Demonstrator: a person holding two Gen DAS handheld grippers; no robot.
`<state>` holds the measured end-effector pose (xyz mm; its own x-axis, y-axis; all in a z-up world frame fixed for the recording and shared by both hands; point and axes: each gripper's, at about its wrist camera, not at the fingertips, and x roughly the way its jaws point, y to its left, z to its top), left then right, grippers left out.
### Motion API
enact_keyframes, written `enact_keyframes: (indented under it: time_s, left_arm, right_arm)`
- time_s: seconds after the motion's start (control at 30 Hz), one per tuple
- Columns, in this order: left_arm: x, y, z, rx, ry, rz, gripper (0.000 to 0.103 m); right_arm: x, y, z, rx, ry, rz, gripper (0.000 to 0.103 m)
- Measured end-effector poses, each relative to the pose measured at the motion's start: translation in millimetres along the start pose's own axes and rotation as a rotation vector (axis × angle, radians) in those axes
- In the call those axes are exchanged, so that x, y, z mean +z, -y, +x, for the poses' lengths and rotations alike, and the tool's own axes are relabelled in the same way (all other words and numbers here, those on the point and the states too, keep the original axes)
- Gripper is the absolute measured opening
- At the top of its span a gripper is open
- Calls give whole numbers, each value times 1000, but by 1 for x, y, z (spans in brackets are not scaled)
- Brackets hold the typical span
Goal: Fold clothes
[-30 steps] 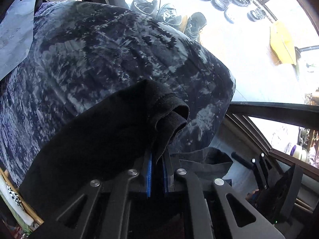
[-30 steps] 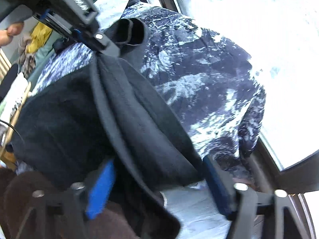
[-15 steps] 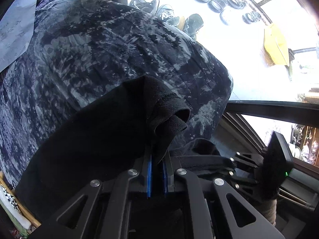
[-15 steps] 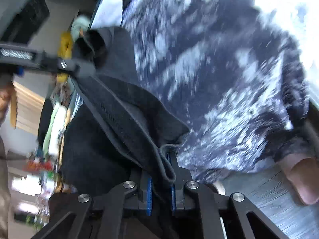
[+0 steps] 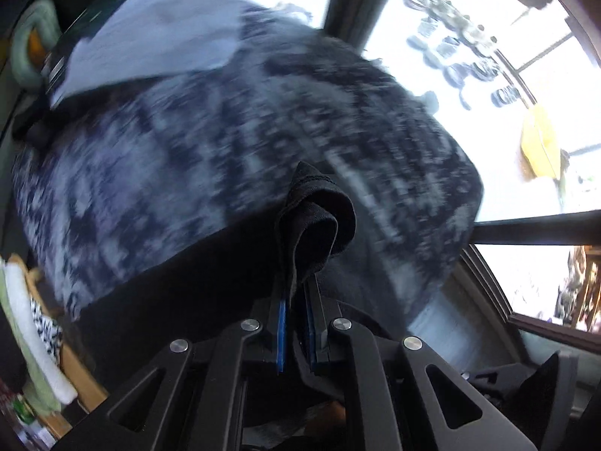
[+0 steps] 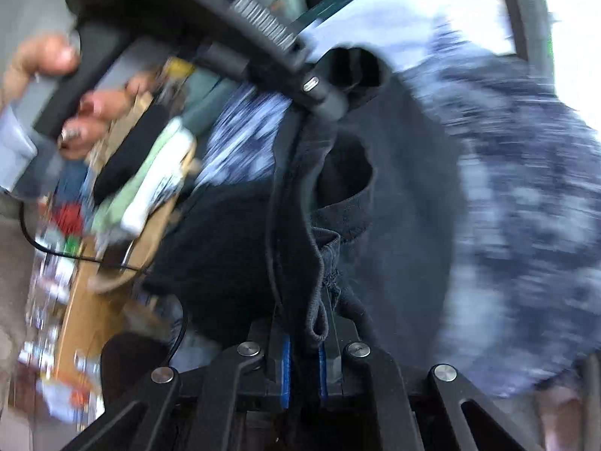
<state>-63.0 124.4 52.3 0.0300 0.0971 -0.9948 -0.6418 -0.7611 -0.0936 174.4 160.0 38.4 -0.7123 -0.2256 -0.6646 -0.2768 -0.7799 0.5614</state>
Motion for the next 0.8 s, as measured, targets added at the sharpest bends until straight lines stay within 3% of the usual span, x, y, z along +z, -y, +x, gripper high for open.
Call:
enact_keyframes:
  time_s: [0.13,0.3,0.43,0.57,0.6,0.67,0.73,0.8]
  left_arm:
    - [-14,-65,46,59,-70,-108,8]
    - [-25,-123,75,-24,-95,-214,8]
    - [-22,-140,82,-68,-92,-241,8]
    - [-25,-131,111,26,-165,-212,13]
    - [-26,-131,114,31,-165,-218,13]
    - [-26,-132,113,25,-167,-239,14]
    - [-27,-136,111,12,-175,-263,19]
    - [-30,-144,106,-2,-188,-286,22]
  right_arm:
    - [15,-39,79,-10,-210,-83,8]
    - [18,-56,143,17,-402,-82,8]
    - [27,-60,160,-5,-466,-101,9]
    - [29,-64,182,-49,-556,-117,12]
    - [27,-66,184,-57,-568,-130,14]
    - [26,-72,184,-44,-576,-145,29]
    - [29,-80,179,-19,-570,-156,49]
    - [32,-88,161,-1,-543,-188,52]
